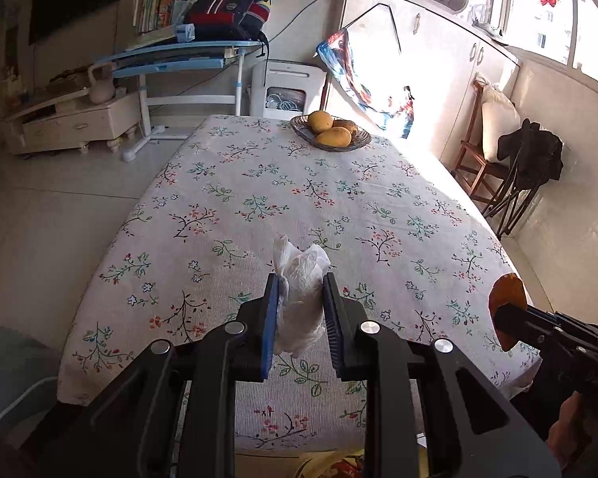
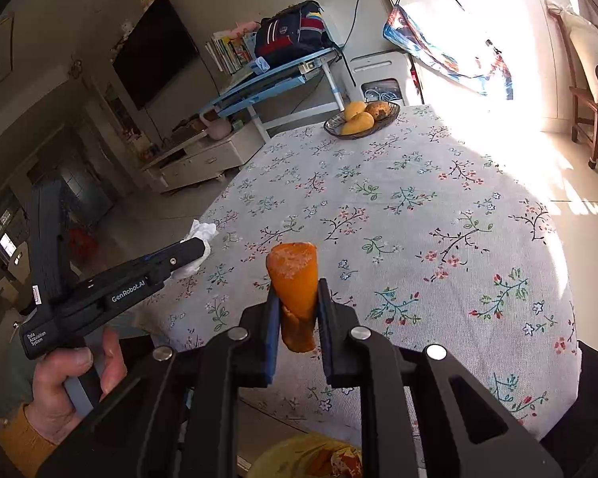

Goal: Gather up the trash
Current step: 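Carry the tissue and peel off the table toward the yellow bin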

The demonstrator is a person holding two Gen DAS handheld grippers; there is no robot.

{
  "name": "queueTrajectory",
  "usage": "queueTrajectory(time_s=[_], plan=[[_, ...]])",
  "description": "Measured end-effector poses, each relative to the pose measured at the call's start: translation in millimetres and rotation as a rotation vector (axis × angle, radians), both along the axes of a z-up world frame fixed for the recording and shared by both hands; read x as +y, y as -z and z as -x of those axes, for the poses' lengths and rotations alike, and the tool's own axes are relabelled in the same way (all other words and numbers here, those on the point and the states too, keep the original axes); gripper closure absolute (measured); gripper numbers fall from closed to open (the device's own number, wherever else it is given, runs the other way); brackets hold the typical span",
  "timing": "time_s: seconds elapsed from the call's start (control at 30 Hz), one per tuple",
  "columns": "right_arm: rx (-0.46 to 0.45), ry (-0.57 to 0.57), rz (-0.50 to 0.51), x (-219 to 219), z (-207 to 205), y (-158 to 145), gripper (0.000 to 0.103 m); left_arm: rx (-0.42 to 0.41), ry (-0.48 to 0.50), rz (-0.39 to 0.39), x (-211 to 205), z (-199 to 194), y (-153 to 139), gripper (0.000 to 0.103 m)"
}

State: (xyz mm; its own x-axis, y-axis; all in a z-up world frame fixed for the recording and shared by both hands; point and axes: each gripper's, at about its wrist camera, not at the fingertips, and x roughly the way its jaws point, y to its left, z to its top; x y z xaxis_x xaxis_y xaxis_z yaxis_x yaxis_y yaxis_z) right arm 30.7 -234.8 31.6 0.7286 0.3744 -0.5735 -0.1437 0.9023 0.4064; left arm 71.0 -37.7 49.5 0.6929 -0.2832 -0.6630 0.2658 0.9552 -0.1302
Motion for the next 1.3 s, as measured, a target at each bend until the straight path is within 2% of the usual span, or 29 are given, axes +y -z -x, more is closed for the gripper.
queueTrajectory(time_s=[0.23,0.5,0.9,1.3], plan=[[-0.024,0.032,0.016,-6,3,-1,0.085,-0.009,0.002,0.009,3,24,-4,0.082],[-0.018,0.017,0.012,-1,17,2,0.085,-0.005,0.013,0.018,-2,46,-5,0.082],[0.004,-0.027,0.013,10,55,6,0.085,0.010,0.029,0.049,-3,90,-5,0.082],[0.063,-0.037,0.014,14,86,13,0.085,0.052,0.076,0.059,-8,130,9,0.082]])
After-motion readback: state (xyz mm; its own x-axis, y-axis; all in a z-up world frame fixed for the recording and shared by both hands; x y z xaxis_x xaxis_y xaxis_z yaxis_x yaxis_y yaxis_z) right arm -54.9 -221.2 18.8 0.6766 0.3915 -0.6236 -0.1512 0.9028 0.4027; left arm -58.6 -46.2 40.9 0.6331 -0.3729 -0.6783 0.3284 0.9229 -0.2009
